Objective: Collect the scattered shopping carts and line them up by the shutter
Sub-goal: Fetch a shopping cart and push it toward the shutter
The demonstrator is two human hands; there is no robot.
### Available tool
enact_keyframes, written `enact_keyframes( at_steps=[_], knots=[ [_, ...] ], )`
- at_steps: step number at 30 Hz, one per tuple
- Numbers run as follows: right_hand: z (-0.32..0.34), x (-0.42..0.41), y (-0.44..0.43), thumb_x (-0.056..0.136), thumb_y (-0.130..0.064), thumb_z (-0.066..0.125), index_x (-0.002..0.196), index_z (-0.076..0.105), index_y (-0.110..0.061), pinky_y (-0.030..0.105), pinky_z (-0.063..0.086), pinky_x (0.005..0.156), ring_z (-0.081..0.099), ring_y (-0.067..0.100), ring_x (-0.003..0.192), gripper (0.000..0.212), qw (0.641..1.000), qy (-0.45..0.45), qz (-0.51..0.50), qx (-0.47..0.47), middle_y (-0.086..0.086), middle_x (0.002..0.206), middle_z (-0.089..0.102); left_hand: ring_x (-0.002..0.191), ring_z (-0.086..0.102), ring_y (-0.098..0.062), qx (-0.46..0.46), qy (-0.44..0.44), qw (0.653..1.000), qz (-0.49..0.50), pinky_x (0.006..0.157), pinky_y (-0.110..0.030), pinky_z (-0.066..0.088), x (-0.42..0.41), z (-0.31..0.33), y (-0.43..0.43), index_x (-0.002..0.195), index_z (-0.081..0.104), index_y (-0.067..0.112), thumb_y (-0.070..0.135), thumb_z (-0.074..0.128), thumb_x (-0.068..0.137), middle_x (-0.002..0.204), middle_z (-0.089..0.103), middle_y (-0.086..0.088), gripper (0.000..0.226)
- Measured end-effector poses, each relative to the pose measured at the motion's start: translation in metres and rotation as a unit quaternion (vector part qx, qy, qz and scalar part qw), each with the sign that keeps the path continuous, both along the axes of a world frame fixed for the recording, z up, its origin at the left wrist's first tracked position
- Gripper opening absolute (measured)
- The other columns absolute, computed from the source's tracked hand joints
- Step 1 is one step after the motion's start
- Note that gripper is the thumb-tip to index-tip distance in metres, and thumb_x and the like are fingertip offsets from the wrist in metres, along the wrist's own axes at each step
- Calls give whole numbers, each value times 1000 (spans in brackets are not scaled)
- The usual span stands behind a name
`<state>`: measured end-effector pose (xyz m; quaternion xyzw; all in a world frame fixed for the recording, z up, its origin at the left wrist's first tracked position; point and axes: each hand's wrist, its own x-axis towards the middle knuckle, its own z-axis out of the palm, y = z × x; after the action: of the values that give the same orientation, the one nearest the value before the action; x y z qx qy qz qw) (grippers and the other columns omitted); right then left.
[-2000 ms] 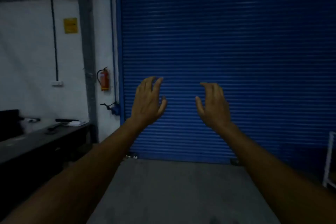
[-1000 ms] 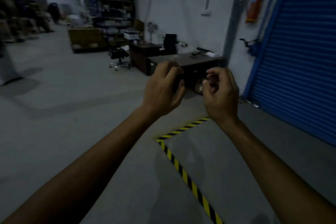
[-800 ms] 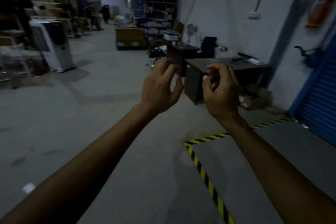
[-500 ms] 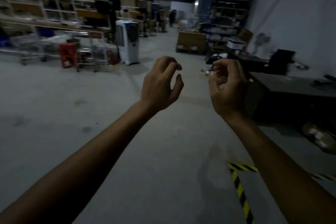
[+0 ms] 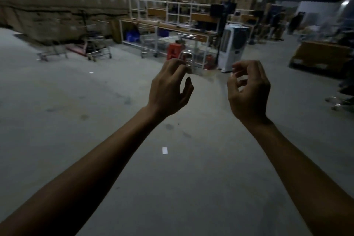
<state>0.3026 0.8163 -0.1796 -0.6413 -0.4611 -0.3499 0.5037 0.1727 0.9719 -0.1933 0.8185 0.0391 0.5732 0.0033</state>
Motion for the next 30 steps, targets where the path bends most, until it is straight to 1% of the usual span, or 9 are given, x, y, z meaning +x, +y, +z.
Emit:
enact_keyframes(
  at_steps=[7, 11, 15, 17, 20, 23, 25, 27, 30],
  knots=[
    [-5, 88, 106, 97, -11, 63, 97, 71, 0, 1, 39, 74, 54, 4, 79, 14, 997, -42, 70, 12, 12, 85, 69, 88, 58, -29, 3, 3, 995, 100, 63, -29, 47, 58, -5, 95, 90, 65, -2, 2, 64, 89, 96, 63, -19, 4],
    [6, 159, 159, 100, -22, 61, 99, 71, -2, 21, 51, 64, 62, 13, 70, 22, 993, -28, 112, 18, 9, 79, 69, 85, 57, -29, 9, 17, 992, 124, 65, -33, 47, 118, 4, 147, 83, 62, 1, 13, 69, 90, 92, 62, -17, 15],
    [23, 223, 207, 99, -27, 62, 89, 67, -3, 3, 33, 58, 51, 5, 59, 26, 994, -25, 100, 46, -6, 69, 54, 84, 58, -30, 17, 7, 988, 153, 68, -38, 47, 175, 17, 197, 75, 59, 5, 27, 67, 93, 88, 63, -16, 30],
    [28, 252, 231, 100, -27, 62, 86, 64, -3, 2, 29, 56, 48, 4, 56, 28, 994, -15, 96, 52, -8, 67, 50, 80, 59, -29, 25, 1, 988, 150, 66, -39, 47, 198, 23, 218, 74, 59, 4, 25, 64, 95, 85, 63, -16, 30],
    [31, 288, 272, 101, -31, 58, 84, 62, -4, 4, 29, 57, 48, 5, 56, 33, 992, -20, 116, 44, -7, 67, 50, 82, 63, -30, 41, 7, 989, 143, 68, -39, 53, 222, 31, 255, 82, 65, 1, 17, 61, 96, 92, 66, -19, 22],
    [34, 315, 323, 101, -30, 57, 80, 60, -4, 3, 29, 57, 43, 0, 53, 34, 990, -33, 135, 35, -5, 64, 49, 103, 65, -34, 35, 22, 983, 181, 76, -32, 52, 237, 37, 305, 102, 68, 1, 20, 61, 96, 118, 65, -23, 21],
    [34, 326, 364, 101, -27, 56, 77, 59, -6, 3, 28, 55, 39, -7, 53, 33, 988, -45, 143, 38, -6, 62, 44, 111, 62, -36, 39, 32, 978, 202, 78, -35, 53, 242, 38, 345, 111, 67, 2, 24, 60, 96, 127, 61, -23, 28],
    [31, 334, 413, 103, -28, 53, 75, 57, -7, 8, 28, 55, 40, 4, 50, 36, 985, -50, 157, 44, -2, 61, 44, 117, 59, -36, 46, 37, 974, 221, 80, -40, 55, 243, 36, 389, 115, 65, 2, 30, 57, 97, 130, 60, -23, 34],
    [26, 339, 493, 104, -32, 50, 78, 58, -7, 17, 35, 55, 50, 16, 58, 37, 980, -46, 187, 47, 6, 65, 53, 124, 53, -35, 58, 48, 968, 239, 90, -42, 54, 239, 32, 461, 120, 63, 3, 35, 56, 96, 134, 57, -23, 41]
  ],
)
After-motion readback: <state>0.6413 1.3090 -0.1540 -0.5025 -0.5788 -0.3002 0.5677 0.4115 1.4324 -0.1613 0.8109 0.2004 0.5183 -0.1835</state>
